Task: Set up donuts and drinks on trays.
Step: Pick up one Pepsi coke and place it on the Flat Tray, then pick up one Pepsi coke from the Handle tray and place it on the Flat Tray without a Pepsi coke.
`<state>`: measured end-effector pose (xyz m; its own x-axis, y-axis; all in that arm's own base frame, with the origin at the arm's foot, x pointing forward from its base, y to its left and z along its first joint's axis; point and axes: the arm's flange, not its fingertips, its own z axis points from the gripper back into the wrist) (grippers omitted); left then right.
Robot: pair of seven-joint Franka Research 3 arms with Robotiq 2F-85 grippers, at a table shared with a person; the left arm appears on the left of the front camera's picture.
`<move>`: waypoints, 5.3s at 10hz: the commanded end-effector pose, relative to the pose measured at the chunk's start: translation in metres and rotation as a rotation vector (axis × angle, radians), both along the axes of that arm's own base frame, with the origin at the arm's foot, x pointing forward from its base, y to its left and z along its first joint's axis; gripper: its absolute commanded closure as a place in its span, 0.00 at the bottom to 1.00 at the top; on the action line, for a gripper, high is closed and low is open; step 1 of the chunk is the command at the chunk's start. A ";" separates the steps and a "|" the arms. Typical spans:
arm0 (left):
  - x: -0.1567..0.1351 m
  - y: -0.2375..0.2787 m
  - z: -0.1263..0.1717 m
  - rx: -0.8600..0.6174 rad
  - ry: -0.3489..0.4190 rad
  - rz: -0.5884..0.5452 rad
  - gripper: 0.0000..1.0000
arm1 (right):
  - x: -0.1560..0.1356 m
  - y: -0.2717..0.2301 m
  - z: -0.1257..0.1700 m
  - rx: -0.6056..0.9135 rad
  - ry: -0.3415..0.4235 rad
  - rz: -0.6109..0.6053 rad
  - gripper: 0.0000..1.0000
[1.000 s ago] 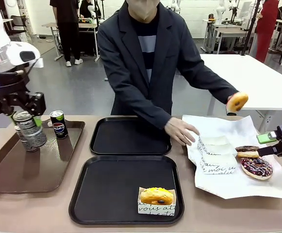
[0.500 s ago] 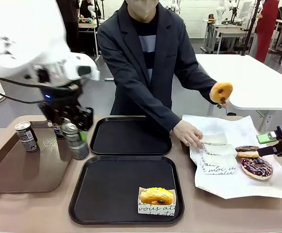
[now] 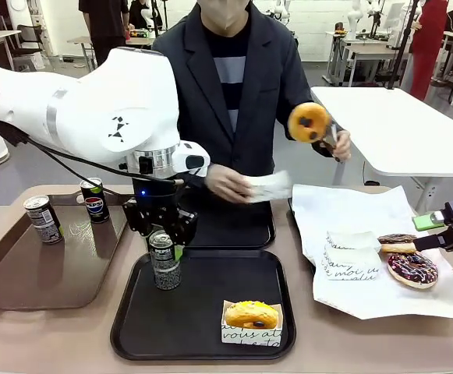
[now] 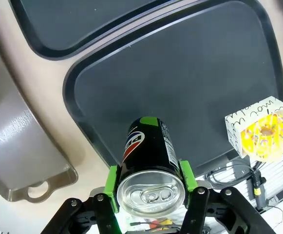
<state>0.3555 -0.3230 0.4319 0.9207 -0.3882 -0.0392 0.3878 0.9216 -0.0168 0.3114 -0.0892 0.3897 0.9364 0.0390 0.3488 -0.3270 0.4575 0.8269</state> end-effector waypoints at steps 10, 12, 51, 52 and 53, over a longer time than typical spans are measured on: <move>0.005 0.007 -0.046 0.023 -0.062 -0.027 0.03 | 0.002 0.001 -0.002 0.027 -0.022 -0.004 0.00; -0.006 0.011 -0.025 -0.006 -0.073 -0.018 0.00 | 0.002 0.001 -0.002 0.027 -0.022 -0.004 0.00; 0.156 0.322 -0.006 0.045 -0.095 0.517 0.00 | 0.002 0.001 -0.002 0.027 -0.022 -0.004 0.00; 0.157 0.321 -0.016 0.054 -0.092 0.510 0.00 | 0.002 0.001 -0.002 0.027 -0.022 -0.004 0.00; 0.162 0.321 -0.023 0.049 -0.081 0.502 0.00 | 0.002 0.001 -0.002 0.027 -0.022 -0.004 0.00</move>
